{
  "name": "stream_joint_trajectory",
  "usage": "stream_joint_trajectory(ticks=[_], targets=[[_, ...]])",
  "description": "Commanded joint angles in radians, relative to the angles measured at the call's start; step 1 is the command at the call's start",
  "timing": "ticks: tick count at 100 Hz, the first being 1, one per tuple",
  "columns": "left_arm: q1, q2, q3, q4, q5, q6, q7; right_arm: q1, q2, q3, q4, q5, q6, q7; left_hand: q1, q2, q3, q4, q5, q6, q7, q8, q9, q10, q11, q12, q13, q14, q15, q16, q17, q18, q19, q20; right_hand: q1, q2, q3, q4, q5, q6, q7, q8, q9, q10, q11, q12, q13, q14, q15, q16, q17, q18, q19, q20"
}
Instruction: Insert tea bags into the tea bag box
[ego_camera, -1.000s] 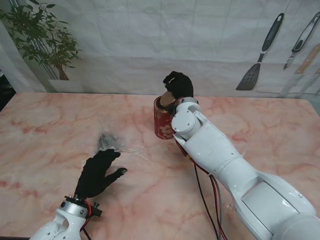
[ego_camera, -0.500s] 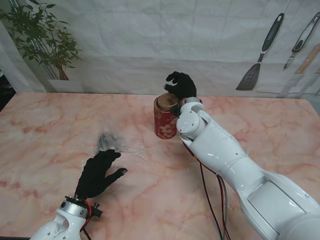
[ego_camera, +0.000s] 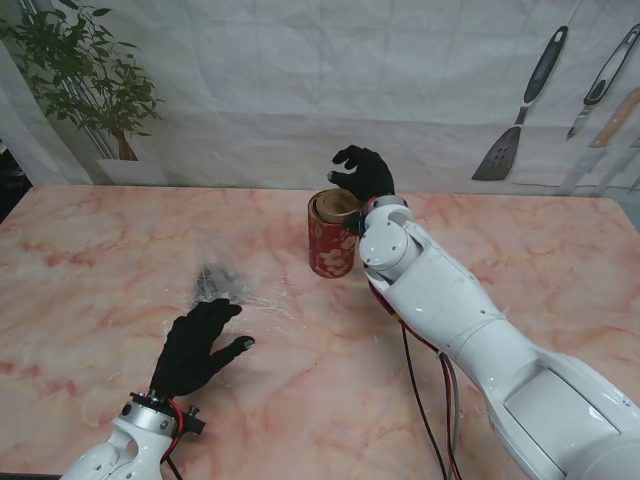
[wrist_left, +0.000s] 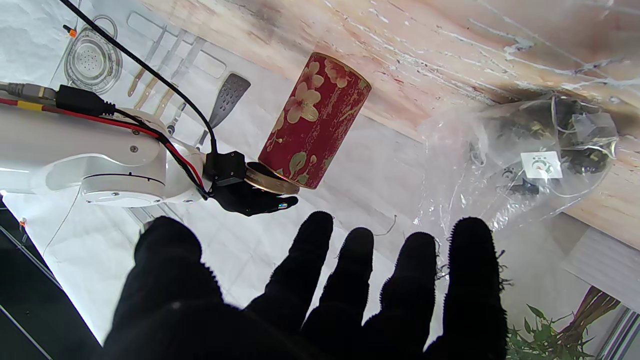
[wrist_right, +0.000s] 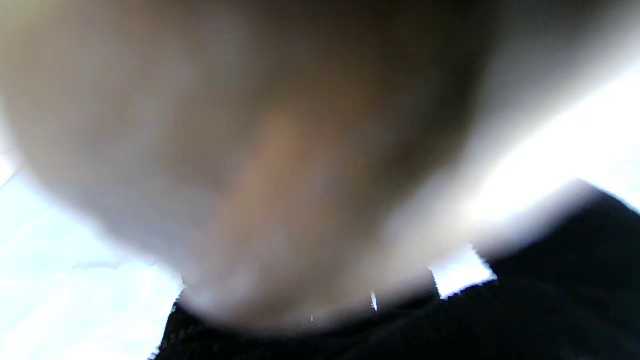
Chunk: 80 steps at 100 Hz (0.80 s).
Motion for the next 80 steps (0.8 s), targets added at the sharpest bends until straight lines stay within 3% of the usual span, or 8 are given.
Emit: stream_joint_trajectory(ticks=[1, 29, 46, 60, 65, 73, 80], targets=[[-0.002, -0.001, 0.002, -0.002, -0.002, -0.002, -0.010, -0.005, 0.003, 0.001, -0.005, -0.001, 0.002, 0.012, 0.013, 0.001, 0.009, 0.011, 0.026, -0.005, 0.007, 0.007, 0.009, -0.032, 0.005, 0.019, 0.005, -0.030, 0.001, 0.010, -0.012, -0.024, 0.007, 0.000, -0.002, 0.002, -0.008, 0.036, -0.013, 0.002, -0.007, 0.013, -0.015, -0.022, 0.001, 0.004, -0.002, -0.015, 0.003, 0.016, 0.004, -0.058, -0.014, 0.020], [-0.003, -0.001, 0.003, -0.001, -0.003, -0.004, -0.013, -0.003, 0.000, 0.000, 0.004, 0.010, -0.004, 0.018, 0.013, 0.000, 0.009, 0.011, 0.026, -0.004, 0.007, 0.008, 0.012, -0.031, 0.006, 0.019, 0.006, -0.029, 0.001, 0.011, -0.011, -0.024, 0.007, 0.000, 0.028, 0.024, -0.010, 0.036, -0.004, 0.003, -0.008, 0.019, -0.010, -0.022, 0.003, 0.005, 0.009, -0.018, 0.007, 0.017, 0.018, -0.061, -0.011, 0.025], [-0.003, -0.001, 0.002, -0.001, -0.004, -0.004, -0.013, 0.007, -0.015, -0.006, 0.031, 0.013, -0.011, -0.006, 0.012, 0.000, 0.009, 0.011, 0.026, -0.004, 0.007, 0.008, 0.010, -0.031, 0.005, 0.019, 0.006, -0.030, 0.001, 0.010, -0.011, -0.024, 0.007, 0.001, 0.116, 0.056, -0.006, 0.036, 0.024, 0.006, 0.008, 0.027, 0.012, -0.017, 0.016, 0.006, 0.037, -0.027, 0.018, 0.017, 0.050, -0.067, -0.003, 0.022], [-0.003, -0.001, 0.001, -0.001, -0.006, -0.003, -0.013, 0.018, -0.022, -0.013, 0.049, 0.011, -0.016, -0.012, 0.012, 0.001, 0.009, 0.011, 0.025, -0.003, 0.006, 0.007, 0.011, -0.031, 0.005, 0.019, 0.005, -0.030, 0.001, 0.010, -0.011, -0.025, 0.008, 0.001, 0.219, 0.061, -0.022, -0.020, 0.030, 0.002, 0.066, -0.063, 0.018, -0.012, 0.027, 0.002, 0.052, -0.040, 0.019, 0.011, 0.076, -0.093, -0.008, -0.001], [-0.003, -0.002, 0.001, 0.000, -0.006, -0.003, -0.012, 0.021, -0.023, -0.015, 0.053, 0.012, -0.018, -0.011, 0.012, 0.000, 0.009, 0.011, 0.026, -0.003, 0.007, 0.008, 0.010, -0.030, 0.005, 0.019, 0.006, -0.030, 0.001, 0.011, -0.011, -0.025, 0.008, 0.001, 0.246, 0.064, -0.015, -0.014, 0.028, 0.005, 0.072, -0.076, 0.010, -0.011, 0.024, 0.003, 0.053, -0.038, 0.009, -0.005, 0.080, -0.105, -0.016, -0.008], [-0.003, -0.002, 0.000, 0.000, -0.007, -0.004, -0.011, 0.025, -0.021, -0.021, 0.053, 0.009, -0.017, 0.001, 0.012, 0.000, 0.009, 0.011, 0.026, -0.004, 0.007, 0.008, 0.010, -0.032, 0.005, 0.019, 0.005, -0.029, 0.001, 0.010, -0.012, -0.026, 0.007, 0.001, 0.274, 0.045, 0.001, -0.021, 0.020, 0.002, 0.068, -0.071, -0.001, -0.017, 0.024, 0.002, 0.051, -0.038, 0.004, -0.035, 0.092, -0.126, -0.040, -0.023], [-0.003, -0.002, 0.000, 0.000, -0.007, -0.004, -0.011, 0.030, -0.026, -0.027, 0.066, 0.002, -0.019, -0.007, 0.012, 0.000, 0.009, 0.011, 0.025, -0.004, 0.006, 0.008, 0.010, -0.032, 0.005, 0.019, 0.005, -0.029, 0.001, 0.010, -0.012, -0.026, 0.007, 0.001, 0.309, 0.015, 0.021, -0.061, 0.028, -0.005, 0.070, -0.046, 0.011, -0.019, 0.029, -0.001, 0.072, -0.030, 0.008, -0.061, 0.125, -0.138, -0.055, -0.036]])
